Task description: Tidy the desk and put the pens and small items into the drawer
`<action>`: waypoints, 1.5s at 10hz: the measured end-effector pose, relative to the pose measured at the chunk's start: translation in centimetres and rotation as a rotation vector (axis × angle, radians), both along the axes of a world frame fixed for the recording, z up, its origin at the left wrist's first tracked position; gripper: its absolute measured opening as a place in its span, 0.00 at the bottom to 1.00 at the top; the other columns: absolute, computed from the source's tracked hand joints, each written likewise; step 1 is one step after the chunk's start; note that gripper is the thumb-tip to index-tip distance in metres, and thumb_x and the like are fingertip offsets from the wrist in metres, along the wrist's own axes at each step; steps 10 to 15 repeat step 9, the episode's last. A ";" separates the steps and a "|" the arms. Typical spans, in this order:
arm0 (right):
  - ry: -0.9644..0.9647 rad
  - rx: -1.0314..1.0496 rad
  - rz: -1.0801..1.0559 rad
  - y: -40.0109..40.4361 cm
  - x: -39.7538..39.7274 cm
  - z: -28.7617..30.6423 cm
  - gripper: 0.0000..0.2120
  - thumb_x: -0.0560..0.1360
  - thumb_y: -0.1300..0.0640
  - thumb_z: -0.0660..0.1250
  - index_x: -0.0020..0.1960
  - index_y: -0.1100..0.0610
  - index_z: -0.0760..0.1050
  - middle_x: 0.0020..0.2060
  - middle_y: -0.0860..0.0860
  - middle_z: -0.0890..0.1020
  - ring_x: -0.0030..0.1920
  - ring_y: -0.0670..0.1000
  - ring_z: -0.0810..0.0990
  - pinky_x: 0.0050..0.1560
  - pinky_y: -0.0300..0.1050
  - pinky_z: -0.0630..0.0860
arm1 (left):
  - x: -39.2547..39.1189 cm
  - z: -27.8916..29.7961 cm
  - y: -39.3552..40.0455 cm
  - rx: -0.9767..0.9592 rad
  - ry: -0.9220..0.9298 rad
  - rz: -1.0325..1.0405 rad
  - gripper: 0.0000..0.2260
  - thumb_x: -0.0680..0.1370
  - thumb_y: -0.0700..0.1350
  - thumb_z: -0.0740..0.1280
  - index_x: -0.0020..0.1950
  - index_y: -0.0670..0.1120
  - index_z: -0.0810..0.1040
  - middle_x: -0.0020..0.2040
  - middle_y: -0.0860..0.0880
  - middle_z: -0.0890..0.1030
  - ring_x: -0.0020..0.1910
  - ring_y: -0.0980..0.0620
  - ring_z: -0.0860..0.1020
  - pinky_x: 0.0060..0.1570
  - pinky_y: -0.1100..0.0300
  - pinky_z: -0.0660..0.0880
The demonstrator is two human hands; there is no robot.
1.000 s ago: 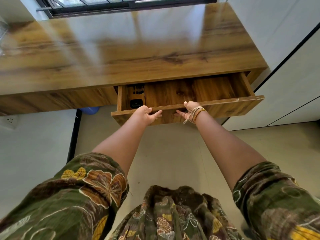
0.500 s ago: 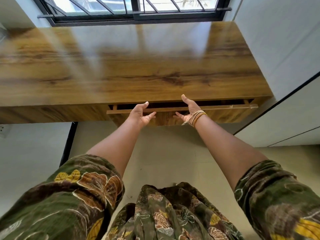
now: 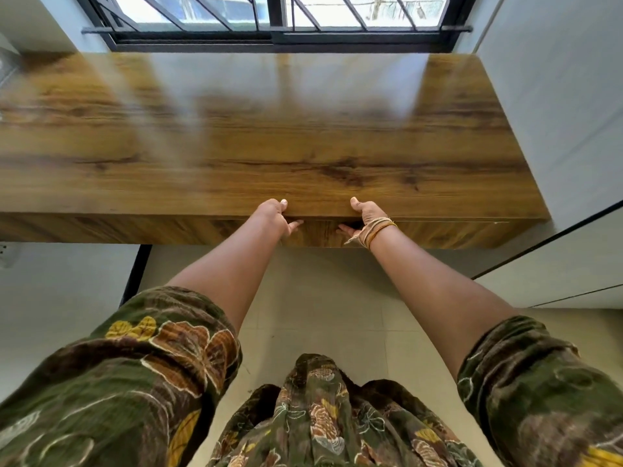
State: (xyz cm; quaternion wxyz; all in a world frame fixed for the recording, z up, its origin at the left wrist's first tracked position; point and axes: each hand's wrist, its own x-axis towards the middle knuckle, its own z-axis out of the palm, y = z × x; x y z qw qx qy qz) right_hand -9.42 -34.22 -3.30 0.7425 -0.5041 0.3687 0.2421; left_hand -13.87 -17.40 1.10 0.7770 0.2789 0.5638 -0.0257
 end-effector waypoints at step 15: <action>-0.559 -0.781 0.704 5.7 -11.2 2.3 0.30 0.72 0.55 0.67 0.71 0.59 0.64 0.66 0.59 0.74 0.65 0.59 0.74 0.61 0.52 0.74 | -13.5 -2.1 2.4 1.512 0.046 -1.160 0.30 0.80 0.48 0.62 0.79 0.51 0.53 0.79 0.49 0.57 0.77 0.48 0.58 0.72 0.41 0.60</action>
